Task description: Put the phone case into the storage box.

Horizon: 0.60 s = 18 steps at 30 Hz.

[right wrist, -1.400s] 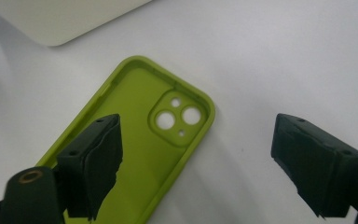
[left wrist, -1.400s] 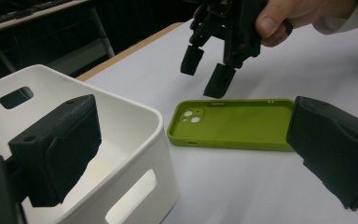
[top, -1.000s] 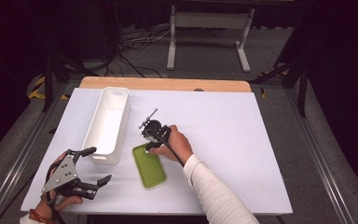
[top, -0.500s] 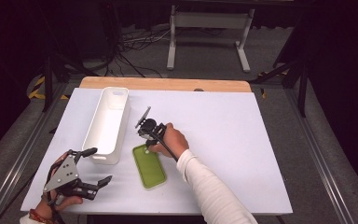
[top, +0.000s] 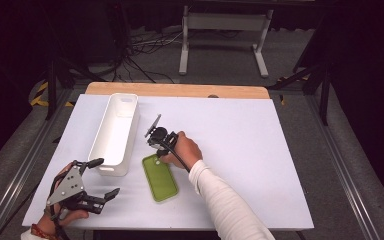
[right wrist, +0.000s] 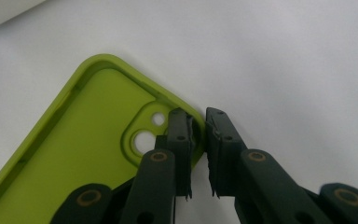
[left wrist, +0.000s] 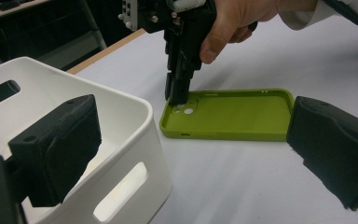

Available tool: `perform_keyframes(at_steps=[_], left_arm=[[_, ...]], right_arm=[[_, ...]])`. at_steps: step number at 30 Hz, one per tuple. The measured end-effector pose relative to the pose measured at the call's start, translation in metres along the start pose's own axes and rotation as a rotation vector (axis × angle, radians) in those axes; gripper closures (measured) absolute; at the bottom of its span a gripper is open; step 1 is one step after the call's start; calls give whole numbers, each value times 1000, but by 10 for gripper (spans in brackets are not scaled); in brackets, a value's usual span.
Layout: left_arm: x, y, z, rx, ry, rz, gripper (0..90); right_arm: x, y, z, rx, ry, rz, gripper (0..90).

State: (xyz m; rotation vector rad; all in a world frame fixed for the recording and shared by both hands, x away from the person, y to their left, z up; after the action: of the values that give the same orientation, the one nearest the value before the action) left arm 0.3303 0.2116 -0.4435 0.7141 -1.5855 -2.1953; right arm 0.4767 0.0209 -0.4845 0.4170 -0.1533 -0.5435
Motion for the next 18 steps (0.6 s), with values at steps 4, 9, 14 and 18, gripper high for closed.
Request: perform_keyframes(at_steps=[4, 9, 14, 18], left_arm=[[0, 0, 0, 5, 0, -3, 40], [1, 0, 0, 4, -9, -2, 38], [1, 0, 0, 0, -4, 3, 36], [0, 0, -1, -4, -2, -3, 36]], right_arm=[[0, -2, 3, 27, -3, -2, 817], [-1, -5, 8, 64, -24, 7, 819], [-2, -7, 13, 105, -32, 7, 820], [-3, -8, 16, 142, -39, 17, 819]])
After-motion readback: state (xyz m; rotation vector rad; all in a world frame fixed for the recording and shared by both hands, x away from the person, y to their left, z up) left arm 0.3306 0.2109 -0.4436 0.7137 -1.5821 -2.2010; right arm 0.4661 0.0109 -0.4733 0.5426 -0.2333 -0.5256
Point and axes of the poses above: each handheld gripper's, and its own axes: z roughly backward along the jaws, y roughly out of its top, x roughly to its right, the point moved 6 cm from there along -z, roughly forward along the jaws, and after that the axes turned 5 degrees about x, right-handed, at the moved point
